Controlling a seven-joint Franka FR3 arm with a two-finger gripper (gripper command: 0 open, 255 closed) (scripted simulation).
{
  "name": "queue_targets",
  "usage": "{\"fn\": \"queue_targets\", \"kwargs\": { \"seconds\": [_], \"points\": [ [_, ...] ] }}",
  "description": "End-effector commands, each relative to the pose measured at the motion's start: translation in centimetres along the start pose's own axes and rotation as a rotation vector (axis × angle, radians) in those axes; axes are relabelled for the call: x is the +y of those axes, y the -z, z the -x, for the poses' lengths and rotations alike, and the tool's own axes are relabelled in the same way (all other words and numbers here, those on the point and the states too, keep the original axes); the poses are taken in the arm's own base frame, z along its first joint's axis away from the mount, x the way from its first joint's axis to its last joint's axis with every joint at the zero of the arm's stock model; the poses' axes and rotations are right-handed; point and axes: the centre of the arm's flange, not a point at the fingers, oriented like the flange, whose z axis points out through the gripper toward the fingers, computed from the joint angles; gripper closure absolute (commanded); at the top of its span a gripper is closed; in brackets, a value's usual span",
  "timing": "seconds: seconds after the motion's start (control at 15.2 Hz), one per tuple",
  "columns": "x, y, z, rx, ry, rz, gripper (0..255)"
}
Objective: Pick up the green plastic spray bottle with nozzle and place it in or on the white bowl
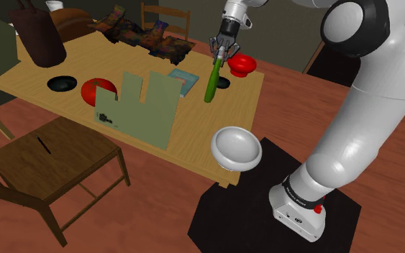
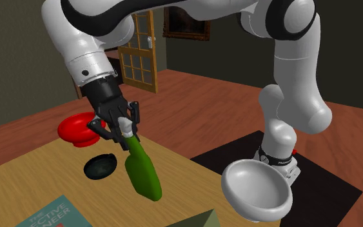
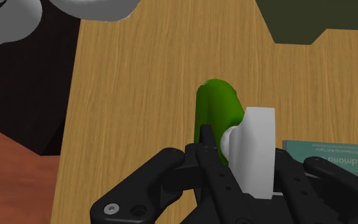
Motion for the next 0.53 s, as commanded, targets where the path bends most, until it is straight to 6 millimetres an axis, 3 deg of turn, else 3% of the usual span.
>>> {"fn": "queue_targets", "kwargs": {
  "seconds": [0.0,0.46],
  "points": [
    [0.1,0.8,0.5,0.0,0.0,0.0,255],
    [0.1,4.0,2.4,0.0,0.0,0.0,255]
  ]
}}
